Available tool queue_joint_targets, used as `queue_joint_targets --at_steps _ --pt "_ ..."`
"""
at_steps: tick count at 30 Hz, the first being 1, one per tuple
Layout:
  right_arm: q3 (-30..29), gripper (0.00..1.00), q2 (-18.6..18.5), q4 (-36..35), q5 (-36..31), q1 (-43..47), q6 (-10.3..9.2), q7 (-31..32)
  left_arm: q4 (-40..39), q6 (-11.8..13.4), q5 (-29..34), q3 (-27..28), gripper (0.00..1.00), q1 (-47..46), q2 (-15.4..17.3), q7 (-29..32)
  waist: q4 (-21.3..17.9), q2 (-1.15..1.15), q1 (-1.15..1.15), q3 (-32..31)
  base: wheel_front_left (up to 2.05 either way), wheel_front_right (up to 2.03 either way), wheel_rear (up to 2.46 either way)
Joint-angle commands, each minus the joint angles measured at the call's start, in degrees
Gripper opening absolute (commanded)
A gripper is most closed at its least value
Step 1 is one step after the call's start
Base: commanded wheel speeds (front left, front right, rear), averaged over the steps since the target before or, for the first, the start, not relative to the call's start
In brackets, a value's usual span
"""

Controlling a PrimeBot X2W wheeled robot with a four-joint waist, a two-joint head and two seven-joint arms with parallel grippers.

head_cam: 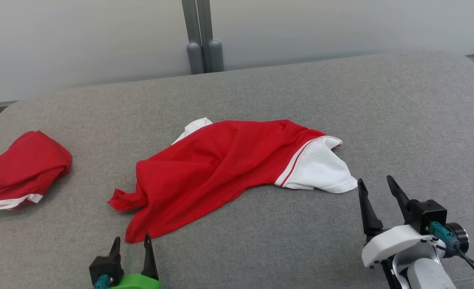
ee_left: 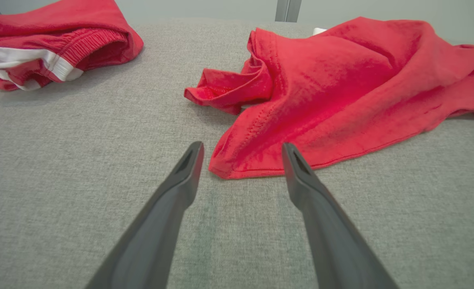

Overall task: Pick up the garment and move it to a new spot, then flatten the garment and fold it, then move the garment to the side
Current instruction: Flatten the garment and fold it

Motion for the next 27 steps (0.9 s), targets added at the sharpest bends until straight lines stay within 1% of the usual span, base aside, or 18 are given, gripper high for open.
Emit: queue_joint_targets --at_steps 1,9,20,21,22,23,24,25,27 --pt "0.02 1.00 -0.45 0.20 -0.01 -0.68 -0.08 -0.18 0.36 0.02 -0.54 -0.09 1.00 -1.66 0.26 -0.03 0.13 0.00 0.00 1.66 0.00 0.00 0.00" --pt "0.11 1.00 -1.08 0.92 0.56 -2.42 -0.08 -0.18 3.24 0.58 -2.13 0.27 1.00 -3.94 0.26 -0.03 -0.23 0.00 0.00 4.47 0.00 0.00 0.00" --pt "0.45 1.00 -1.62 3.09 0.96 -4.16 -0.08 -0.18 5.15 1.06 -3.89 1.39 1.00 -6.57 0.28 -0.03 -0.31 0.00 0.00 7.36 0.00 0.00 0.00" --pt "0.33 1.00 -1.70 3.54 0.93 -4.41 -0.08 -0.18 5.25 1.07 -4.24 1.53 0.96 -6.96 0.28 -0.03 -0.31 0.00 0.00 7.74 0.00 0.00 0.00" --pt "0.17 1.00 -1.81 3.96 0.97 -4.63 -0.08 -0.18 5.41 1.02 -4.33 1.47 0.87 -7.20 0.25 -0.03 -0.30 0.00 0.00 8.10 0.00 0.00 0.00" --pt "0.03 1.00 -1.96 4.49 1.05 -5.01 -0.08 -0.18 5.60 0.97 -4.42 1.47 0.46 -7.43 0.24 -0.03 -0.27 0.00 0.00 8.50 0.00 0.00 0.00" --pt "0.00 1.00 -2.03 4.99 1.02 -5.26 -0.08 -0.18 5.75 0.93 -4.50 1.49 0.38 -7.56 0.26 -0.02 -0.25 0.00 0.00 8.79 0.00 0.00 0.00" --pt "-0.18 1.00 -1.99 5.70 1.11 -5.47 -0.08 -0.18 5.78 0.83 -4.51 1.48 0.00 -7.71 0.25 0.01 -0.23 0.00 0.00 9.08 0.00 0.00 0.00" --pt "-0.66 1.00 -2.03 6.87 1.18 -6.01 -0.09 -0.18 5.72 0.41 -4.16 1.20 0.00 -7.73 0.25 0.03 -0.07 0.00 0.00 9.60 0.00 0.00 0.00"
